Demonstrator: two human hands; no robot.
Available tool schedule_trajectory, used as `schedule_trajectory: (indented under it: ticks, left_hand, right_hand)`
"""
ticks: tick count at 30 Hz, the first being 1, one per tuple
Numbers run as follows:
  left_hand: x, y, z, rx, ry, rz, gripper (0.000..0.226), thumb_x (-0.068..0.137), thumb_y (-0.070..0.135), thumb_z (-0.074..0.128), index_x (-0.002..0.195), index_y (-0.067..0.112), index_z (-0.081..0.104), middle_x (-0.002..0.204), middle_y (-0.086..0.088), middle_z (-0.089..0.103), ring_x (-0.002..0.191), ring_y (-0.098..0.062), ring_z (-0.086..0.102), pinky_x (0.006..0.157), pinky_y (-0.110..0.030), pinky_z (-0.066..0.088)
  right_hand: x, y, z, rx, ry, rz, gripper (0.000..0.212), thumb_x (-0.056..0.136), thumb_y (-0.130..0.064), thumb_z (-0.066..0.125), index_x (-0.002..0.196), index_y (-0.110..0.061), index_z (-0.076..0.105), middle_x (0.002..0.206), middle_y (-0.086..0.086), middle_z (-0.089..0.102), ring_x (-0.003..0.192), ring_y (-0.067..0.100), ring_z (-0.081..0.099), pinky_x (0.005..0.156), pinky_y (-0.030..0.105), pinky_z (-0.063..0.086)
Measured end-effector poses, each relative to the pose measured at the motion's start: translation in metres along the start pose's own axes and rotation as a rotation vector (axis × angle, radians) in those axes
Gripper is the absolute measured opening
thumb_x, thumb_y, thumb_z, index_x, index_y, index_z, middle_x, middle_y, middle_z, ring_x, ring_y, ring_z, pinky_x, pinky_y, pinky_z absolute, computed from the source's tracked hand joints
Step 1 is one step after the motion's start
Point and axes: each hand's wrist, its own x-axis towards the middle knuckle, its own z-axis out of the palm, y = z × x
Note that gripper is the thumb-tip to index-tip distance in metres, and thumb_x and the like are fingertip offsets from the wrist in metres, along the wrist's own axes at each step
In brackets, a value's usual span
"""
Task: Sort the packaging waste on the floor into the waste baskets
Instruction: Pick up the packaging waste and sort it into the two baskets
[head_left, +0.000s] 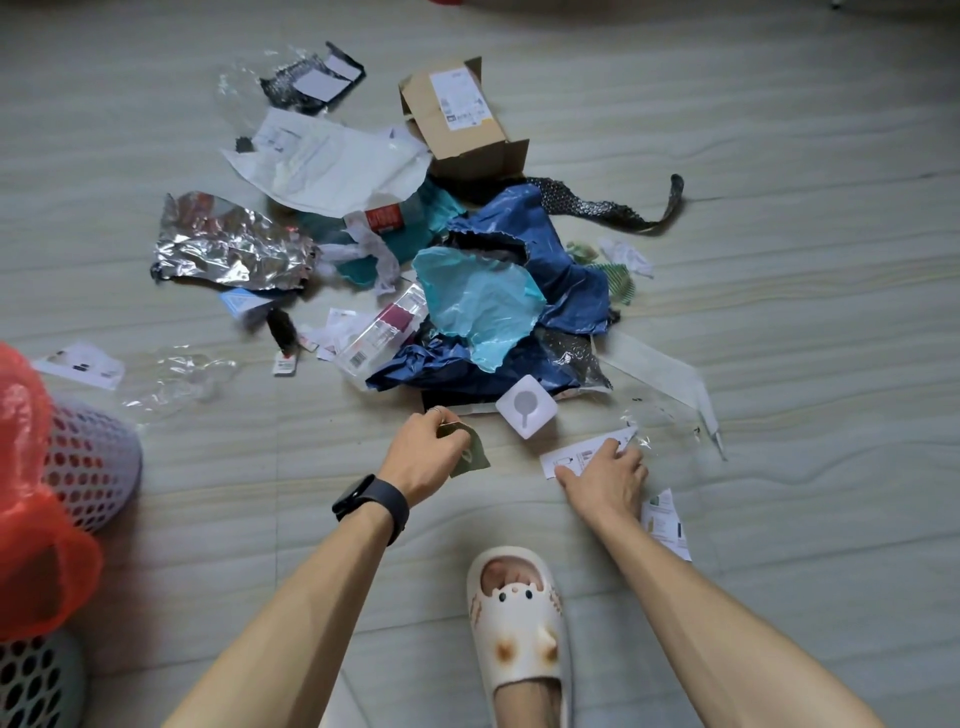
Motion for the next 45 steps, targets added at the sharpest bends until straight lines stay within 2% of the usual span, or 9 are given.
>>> schedule_trajectory:
  ticks: [9,14,17,22,26,31,37,42,45]
  left_hand:
    - [-0.007,-0.006,0.007,0.053,-0.027,0.011,0.036,0.066,0.056,0.054,0.089,0.029,0.06,0.104,-0.003,0.063,0.091,-0.019,0.06,0.079,-0.034,0.052]
    - [-0.014,-0.011,0.003,0.027,-0.005,-0.006,0.042,0.076,0.071,0.056,0.088,0.031,0.061,0.106,-0.001,0.063,0.095,-0.017,0.061,0.083,-0.035,0.051]
    - [-0.016,-0.012,-0.004,0.069,0.07,-0.008,0.022,0.081,0.049,0.067,0.084,0.028,0.059,0.104,-0.001,0.063,0.091,-0.016,0.062,0.079,-0.032,0.05]
    - [-0.016,-0.017,-0.016,0.065,0.085,-0.051,0.021,0.076,0.014,0.069,0.089,0.025,0.058,0.108,-0.002,0.062,0.086,-0.016,0.064,0.078,-0.031,0.051]
    - [-0.015,-0.018,-0.02,0.035,0.082,-0.066,0.024,0.078,0.01,0.067,0.093,0.027,0.06,0.106,-0.002,0.064,0.086,-0.017,0.065,0.081,-0.033,0.054]
    - [-0.015,-0.016,-0.018,0.022,0.068,-0.065,0.022,0.079,0.01,0.067,0.097,0.021,0.062,0.101,-0.002,0.066,0.084,-0.018,0.066,0.081,-0.034,0.055]
    - [-0.02,-0.016,-0.015,0.021,0.081,-0.06,0.026,0.081,0.007,0.064,0.104,0.02,0.063,0.101,0.002,0.066,0.087,-0.015,0.062,0.075,-0.024,0.046]
    - [-0.026,-0.019,-0.018,0.003,0.09,-0.035,0.04,0.082,0.002,0.057,0.113,0.027,0.063,0.104,0.0,0.068,0.078,-0.015,0.062,0.062,-0.018,0.046]
    - [-0.028,-0.017,-0.02,-0.045,0.088,-0.025,0.032,0.087,0.002,0.056,0.095,0.03,0.07,0.09,0.002,0.069,0.059,-0.026,0.066,0.054,-0.034,0.059]
  right_hand:
    - [0.001,0.014,-0.002,-0.135,-0.01,-0.199,0.025,0.096,-0.012,0.05,0.121,-0.005,0.046,0.122,0.018,0.059,0.114,0.037,0.052,0.078,0.037,0.04]
    - [-0.003,0.018,0.003,-0.044,0.045,-0.174,0.05,0.092,-0.037,0.062,0.13,-0.009,0.046,0.146,0.014,0.033,0.125,0.036,0.037,0.1,0.04,0.038]
    - [-0.002,0.012,0.005,-0.008,0.03,-0.115,0.076,0.081,-0.053,0.07,0.133,-0.007,0.04,0.142,0.015,0.034,0.123,0.035,0.036,0.1,0.04,0.038]
    - [-0.005,-0.001,0.008,0.027,0.037,-0.141,0.09,0.087,-0.043,0.071,0.151,-0.004,0.022,0.143,0.019,0.037,0.128,0.036,0.037,0.105,0.038,0.035]
    - [-0.011,-0.004,0.016,-0.025,0.078,-0.231,0.052,0.095,-0.034,0.062,0.139,-0.011,0.044,0.135,0.014,0.044,0.125,0.032,0.038,0.102,0.036,0.036]
    - [-0.011,0.0,0.025,0.034,0.1,-0.232,0.032,0.094,-0.03,0.063,0.121,-0.013,0.06,0.136,0.016,0.043,0.12,0.038,0.038,0.1,0.04,0.036]
    - [-0.014,-0.004,0.028,-0.027,0.069,-0.282,0.014,0.094,-0.007,0.055,0.108,-0.008,0.058,0.13,0.02,0.045,0.11,0.039,0.046,0.093,0.038,0.039]
    - [-0.017,-0.009,0.006,0.559,-0.121,0.006,0.01,0.083,-0.017,0.07,0.091,-0.014,0.065,0.099,0.008,0.072,0.091,0.028,0.065,0.079,0.032,0.05]
    - [-0.036,-0.014,-0.007,1.093,-0.406,0.116,0.02,0.083,-0.007,0.076,0.101,-0.009,0.068,0.095,0.011,0.075,0.078,0.021,0.071,0.065,0.034,0.058]
